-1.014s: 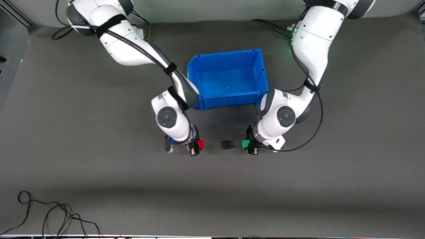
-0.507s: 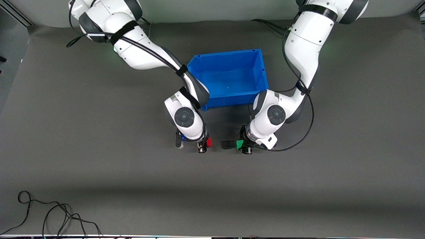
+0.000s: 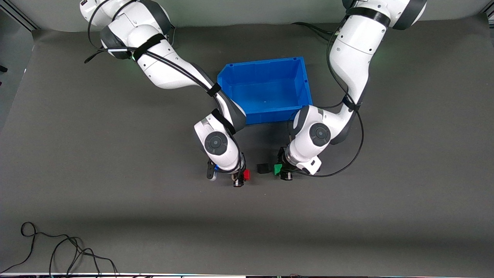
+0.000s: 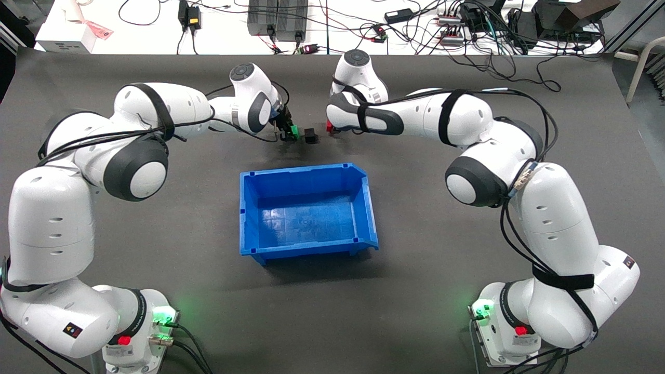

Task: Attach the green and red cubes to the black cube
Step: 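Press the red and green cubes against the black cube from both sides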

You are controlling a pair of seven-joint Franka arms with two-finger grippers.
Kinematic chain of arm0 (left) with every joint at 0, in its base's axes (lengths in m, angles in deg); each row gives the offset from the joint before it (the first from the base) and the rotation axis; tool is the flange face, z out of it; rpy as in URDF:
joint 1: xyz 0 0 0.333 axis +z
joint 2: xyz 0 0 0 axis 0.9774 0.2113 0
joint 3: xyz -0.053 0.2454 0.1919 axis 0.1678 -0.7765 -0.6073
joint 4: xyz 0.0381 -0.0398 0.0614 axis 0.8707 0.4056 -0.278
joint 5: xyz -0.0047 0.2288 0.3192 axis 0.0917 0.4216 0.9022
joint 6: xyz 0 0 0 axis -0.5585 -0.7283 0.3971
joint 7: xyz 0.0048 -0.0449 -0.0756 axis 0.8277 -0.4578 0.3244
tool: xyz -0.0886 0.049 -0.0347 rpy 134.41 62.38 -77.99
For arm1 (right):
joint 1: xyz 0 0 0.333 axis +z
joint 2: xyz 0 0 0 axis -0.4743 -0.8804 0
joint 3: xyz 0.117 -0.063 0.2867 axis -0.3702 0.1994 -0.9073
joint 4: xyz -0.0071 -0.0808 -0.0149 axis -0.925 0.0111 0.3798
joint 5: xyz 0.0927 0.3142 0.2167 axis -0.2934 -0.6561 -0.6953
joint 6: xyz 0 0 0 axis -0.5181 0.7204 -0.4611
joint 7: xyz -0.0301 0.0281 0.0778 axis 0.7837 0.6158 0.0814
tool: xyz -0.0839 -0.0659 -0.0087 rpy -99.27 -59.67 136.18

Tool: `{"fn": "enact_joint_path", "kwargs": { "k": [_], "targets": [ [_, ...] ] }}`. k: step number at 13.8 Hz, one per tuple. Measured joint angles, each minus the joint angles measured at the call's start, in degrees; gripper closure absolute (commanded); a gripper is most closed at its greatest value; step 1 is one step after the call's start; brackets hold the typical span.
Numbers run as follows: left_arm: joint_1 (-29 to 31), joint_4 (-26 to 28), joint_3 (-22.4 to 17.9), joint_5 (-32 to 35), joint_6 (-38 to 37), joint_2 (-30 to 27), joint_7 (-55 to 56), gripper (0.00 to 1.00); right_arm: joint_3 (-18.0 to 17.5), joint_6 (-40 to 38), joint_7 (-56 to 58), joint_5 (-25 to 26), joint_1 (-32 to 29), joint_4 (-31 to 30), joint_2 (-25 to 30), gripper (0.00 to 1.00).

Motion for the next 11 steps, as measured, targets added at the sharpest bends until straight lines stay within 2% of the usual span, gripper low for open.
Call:
{"fn": "enact_joint_path", "kwargs": {
  "k": [5, 11],
  "targets": [
    [-1.19, -0.56, 0.00, 0.00, 0.22, 0.59, 2.19, 1.00, -0.07, -0.48, -0.27, 0.00, 2.85, 0.02, -0.61, 1.00],
    [-2.10, -1.49, -0.02, 0.03, 0.23, 0.77, 3.70, 1.00, -0.05, -0.49, -0.80, 0.01, 3.31, 0.40, -1.11, 1.00]
  ]
}}
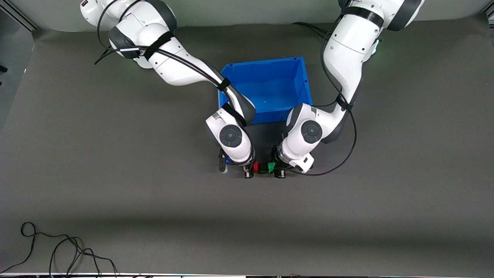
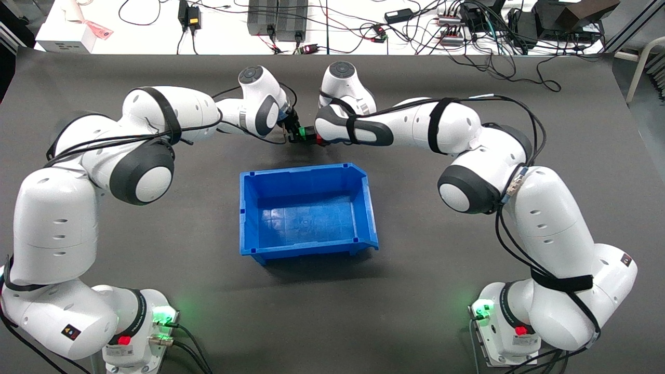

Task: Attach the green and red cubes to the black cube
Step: 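Press the red and green cubes against the black cube from both sides, then open both grippers and lift them off the joined cubes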

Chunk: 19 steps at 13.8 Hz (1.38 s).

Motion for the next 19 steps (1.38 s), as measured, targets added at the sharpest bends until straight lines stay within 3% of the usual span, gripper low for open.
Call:
{"fn": "enact_joint_path", "kwargs": {
  "k": [5, 6, 9, 10, 12, 13, 14, 15, 17, 19],
  "targets": [
    [-0.49, -0.13, -0.25, 0.40, 0.00, 0.09, 0.59, 1.00, 0.27, -0.04, -1.30, 0.06, -0.05, 0.30, -0.26, 1.00],
    [-0.63, -0.14, -0.30, 1.07, 0.00, 0.21, 0.62, 0.96, 0.29, 0.04, -1.52, 0.07, -0.05, 0.41, -0.36, 1.00],
    [-0.88, -0.16, -0.33, 3.25, 0.00, 0.79, 0.73, 0.63, 0.29, 0.35, -1.99, 0.09, -0.05, 0.92, -0.80, 1.00],
    [-0.93, -0.29, -0.33, 3.95, 0.00, 0.92, 0.77, 0.60, 0.30, 0.44, -2.04, 0.09, -0.06, 0.97, -0.85, 1.00],
    [-0.96, -0.58, -0.33, 4.76, -0.03, 1.06, 0.81, 0.00, 0.30, 0.67, -2.12, 0.10, -0.06, 0.99, -0.88, 1.00],
    [-1.01, -0.75, -0.33, 4.83, -0.03, 1.21, 0.81, 0.00, 0.27, 1.12, -2.16, 0.10, -0.05, 0.99, -0.95, 1.00],
    [-1.05, -0.80, -0.33, 4.85, -0.03, 1.28, 0.81, 0.00, 0.25, 1.28, -2.18, 0.10, -0.05, 1.04, -0.99, 0.77],
    [-1.05, -0.84, -0.42, 4.89, -0.03, 1.28, 0.81, 0.00, 0.24, 1.41, -2.19, 0.10, -0.05, 1.09, -1.04, 0.18],
    [-0.85, -1.12, -1.71, 5.20, -0.25, 1.27, 0.83, 0.00, 0.27, 1.72, -2.17, 0.10, -0.13, 1.20, -1.15, 0.00],
    [0.20, -1.90, -4.10, 6.41, -3.13, 1.02, 0.16, 0.00, 0.30, 2.21, -1.74, 0.18, -0.27, 1.67, -1.37, 0.00]
  ]
}}
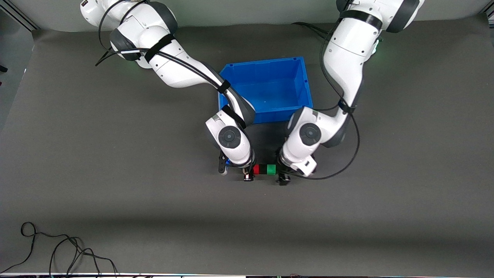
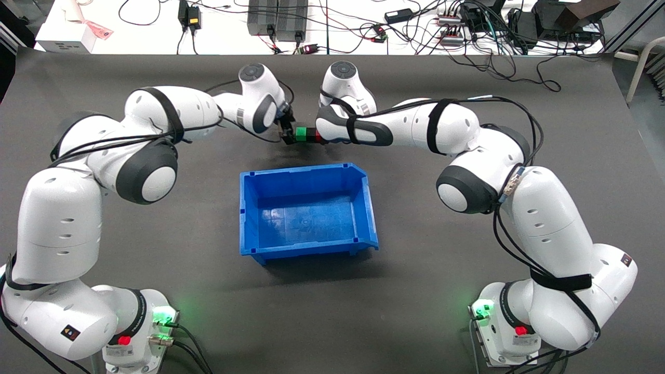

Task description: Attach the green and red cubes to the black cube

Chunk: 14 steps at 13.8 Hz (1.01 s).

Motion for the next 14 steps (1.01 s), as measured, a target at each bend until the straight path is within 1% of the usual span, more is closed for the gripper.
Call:
{"fn": "enact_joint_path", "kwargs": {
  "k": [2, 4, 5, 7, 11, 14],
  "targets": [
    [3.29, -0.62, -1.59, 0.69, -5.36, -1.64, -5.11, 0.00, 0.11, 0.06, 0.34, 0.03, -0.26, 1.05, 0.00, 0.00],
    [8.96, -0.73, -1.96, 0.95, -12.57, -4.69, -14.14, 0.00, 0.20, -0.38, 2.05, 0.03, -1.46, 2.76, 0.87, 0.00],
    [12.00, -0.77, -2.03, 1.00, -16.45, -6.36, -19.93, 0.00, 0.20, -2.51, 3.85, 0.03, -2.33, 3.36, 2.18, 0.00],
    [17.84, -0.85, -2.11, 1.06, -24.03, -9.77, -32.90, 0.00, 0.24, -10.02, 8.72, 0.03, -3.83, 4.22, 6.22, 0.00],
    [28.04, -1.17, -2.24, 1.87, -38.28, -18.10, -60.10, 0.00, 0.28, -28.50, 20.56, -0.05, -9.24, 4.76, 17.96, 0.00],
    [32.24, -1.82, -2.23, 4.12, -48.18, -25.28, -76.71, 0.00, 0.30, -40.17, 31.77, -0.20, -12.88, 4.58, 25.82, 0.00]
  ]
}}
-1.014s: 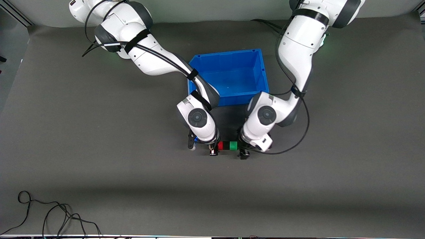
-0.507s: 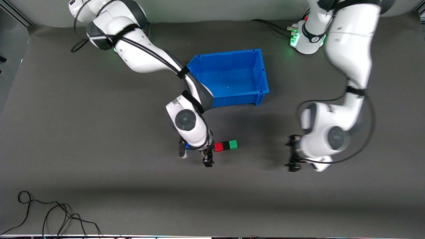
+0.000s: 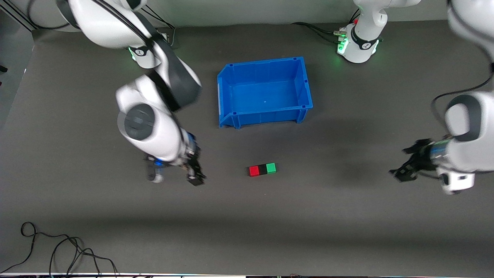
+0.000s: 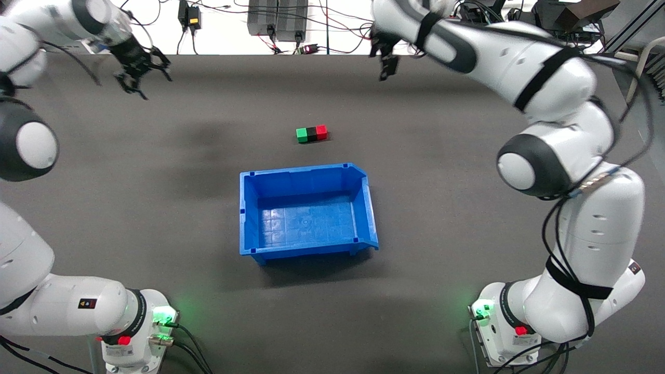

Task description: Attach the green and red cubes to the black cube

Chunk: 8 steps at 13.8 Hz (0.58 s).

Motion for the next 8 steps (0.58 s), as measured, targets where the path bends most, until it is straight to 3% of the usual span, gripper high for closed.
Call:
{"fn": "enact_joint_path", "kwargs": {
  "k": [4, 8],
  "targets": [
    [0.85, -2.56, 0.63, 2.85, -6.99, -7.88, -17.76, 0.00, 0.23, -12.69, 18.32, 0.00, -5.62, -0.81, 8.63, 0.00],
    [-2.59, -2.99, 1.81, 7.83, -8.20, -10.90, -30.03, 0.00, 1.21, -20.48, 40.89, -0.30, -14.19, -4.70, 16.50, 0.01]
  ]
}}
